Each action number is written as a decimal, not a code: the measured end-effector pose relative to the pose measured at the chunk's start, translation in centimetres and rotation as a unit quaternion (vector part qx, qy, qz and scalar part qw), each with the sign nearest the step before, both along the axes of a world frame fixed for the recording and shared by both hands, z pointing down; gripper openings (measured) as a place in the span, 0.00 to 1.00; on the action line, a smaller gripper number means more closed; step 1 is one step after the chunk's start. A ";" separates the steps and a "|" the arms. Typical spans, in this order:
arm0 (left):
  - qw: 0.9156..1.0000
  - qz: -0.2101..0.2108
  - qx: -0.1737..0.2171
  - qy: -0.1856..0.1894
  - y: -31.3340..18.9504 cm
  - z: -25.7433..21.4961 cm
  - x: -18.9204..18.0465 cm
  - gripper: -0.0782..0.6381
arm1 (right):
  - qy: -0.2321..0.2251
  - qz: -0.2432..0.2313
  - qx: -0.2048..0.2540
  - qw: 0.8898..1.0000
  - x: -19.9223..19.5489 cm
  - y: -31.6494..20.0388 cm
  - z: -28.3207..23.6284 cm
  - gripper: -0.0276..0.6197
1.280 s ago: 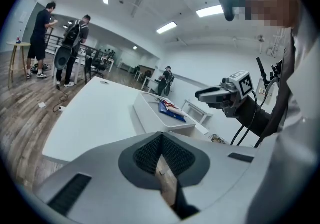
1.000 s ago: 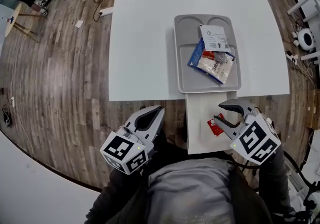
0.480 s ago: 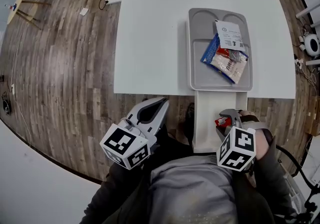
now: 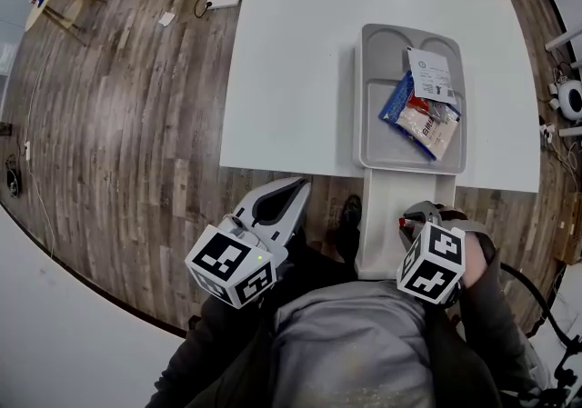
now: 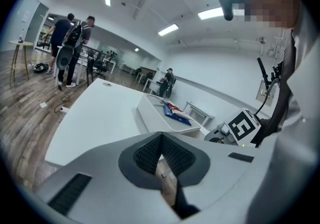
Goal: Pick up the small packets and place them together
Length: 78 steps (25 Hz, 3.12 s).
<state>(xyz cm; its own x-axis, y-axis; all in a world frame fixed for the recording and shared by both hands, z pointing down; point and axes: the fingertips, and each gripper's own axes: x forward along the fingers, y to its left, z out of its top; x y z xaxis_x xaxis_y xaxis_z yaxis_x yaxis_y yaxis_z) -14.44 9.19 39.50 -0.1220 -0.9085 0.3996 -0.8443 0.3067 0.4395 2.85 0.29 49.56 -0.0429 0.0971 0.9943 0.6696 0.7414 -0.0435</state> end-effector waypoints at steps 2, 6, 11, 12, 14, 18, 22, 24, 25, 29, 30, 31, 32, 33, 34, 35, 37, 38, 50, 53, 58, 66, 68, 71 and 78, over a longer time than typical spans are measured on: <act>1.000 -0.002 0.000 -0.004 0.3 -0.2 0.1 0.10 | -0.014 0.005 -0.004 1.000 -0.4 -0.1 -0.5 0.14; 1.000 -0.003 0.002 -0.010 0.4 -0.4 0.2 0.10 | -0.050 0.048 -0.039 0.997 -1.4 -0.5 -1.6 0.11; 1.000 -0.001 -0.002 -0.012 0.2 -0.6 0.9 0.10 | -0.100 0.114 -0.099 0.983 -2.7 -1.9 -4.2 0.08; 1.000 0.000 -0.002 -0.013 0.2 -0.7 1.0 0.10 | -0.111 0.124 -0.108 0.980 -3.1 -2.1 -4.9 0.08; 1.000 0.001 -0.003 -0.015 0.0 -0.8 1.0 0.10 | -0.134 0.137 -0.123 0.974 -3.9 -2.6 -6.3 0.08; 1.000 0.009 -0.005 -0.017 -0.8 -0.8 1.3 0.10 | -0.188 0.163 -0.167 0.954 -5.8 -3.2 -9.3 0.08; 1.000 0.016 -0.017 -0.015 -0.9 -1.0 2.0 0.10 | -0.253 0.195 -0.196 0.927 -8.1 -4.6 -12.8 0.08; 1.000 0.017 -0.022 -0.014 -0.8 -0.8 2.1 0.10 | -0.285 0.210 -0.192 0.915 -9.3 -6.3 -14.1 0.08; 0.999 0.017 -0.023 -0.013 -0.9 -0.7 2.2 0.10 | -0.300 0.217 -0.184 0.910 -9.9 -7.4 -14.7 0.08; 0.999 0.015 -0.030 -0.009 -0.9 -0.4 2.2 0.10 | -0.338 0.236 -0.140 0.900 -11.9 -11.4 -15.7 0.08; 0.999 0.013 -0.032 -0.008 -0.7 -0.4 2.2 0.10 | -0.343 0.237 -0.126 0.900 -12.3 -12.1 -15.7 0.08; 0.999 0.010 -0.034 -0.007 -0.6 -0.3 2.1 0.10 | -0.345 0.238 -0.111 0.901 -12.8 -12.7 -15.5 0.08; 0.999 0.008 -0.035 -0.006 -0.4 -0.2 1.9 0.10 | -0.347 0.239 -0.093 0.902 -13.1 -13.2 -15.2 0.08; 0.999 0.006 -0.037 -0.004 -0.3 -0.1 1.8 0.10 | -0.347 0.240 -0.076 0.904 -13.4 -13.7 -14.8 0.08; 0.999 0.004 -0.039 -0.002 -0.2 -0.1 1.7 0.10 | -0.346 0.241 -0.064 0.904 -13.7 -14.0 -14.4 0.08; 0.999 0.002 -0.039 -0.001 -0.1 0.0 1.6 0.10 | -0.346 0.243 -0.062 0.904 -13.9 -14.1 -14.1 0.08; 0.999 -0.002 -0.041 0.003 0.2 0.2 1.5 0.10 | -0.346 0.249 -0.077 0.901 -14.3 -13.9 -13.5 0.08; 0.999 -0.003 -0.042 0.005 0.4 0.4 1.4 0.10 | -0.345 0.251 -0.085 0.900 -14.4 -13.7 -13.2 0.08; 0.999 0.004 -0.040 0.006 0.9 1.0 1.8 0.10 | -0.372 0.254 -0.117 0.885 -14.3 -12.9 -13.7 0.09; 0.999 0.004 -0.041 0.003 1.0 0.9 1.9 0.10 | -0.393 0.267 -0.130 0.870 -13.7 -13.2 -14.9 0.09; 0.999 0.009 -0.042 0.002 0.9 0.7 2.2 0.10 | -0.431 0.305 -0.149 0.836 -12.4 -15.0 -17.4 0.09; 0.999 -0.007 -0.040 -0.010 0.5 -0.9 3.1 0.10 | -0.449 0.357 -0.182 0.799 -9.6 -16.2 -17.6 0.09; 0.999 -0.003 -0.038 -0.017 -0.2 -1.6 3.1 0.10 | -0.451 0.367 -0.193 0.790 -9.1 -16.2 -17.4 0.09; 0.999 0.013 -0.024 -0.035 -1.4 -3.0 3.2 0.10 | -0.456 0.384 -0.203 0.777 -8.2 -16.0 -17.3 0.09; 0.992 0.063 0.019 -0.103 -1.7 -9.4 4.7 0.10 | -0.478 0.417 -0.245 0.733 -5.8 -9.8 -21.5 0.09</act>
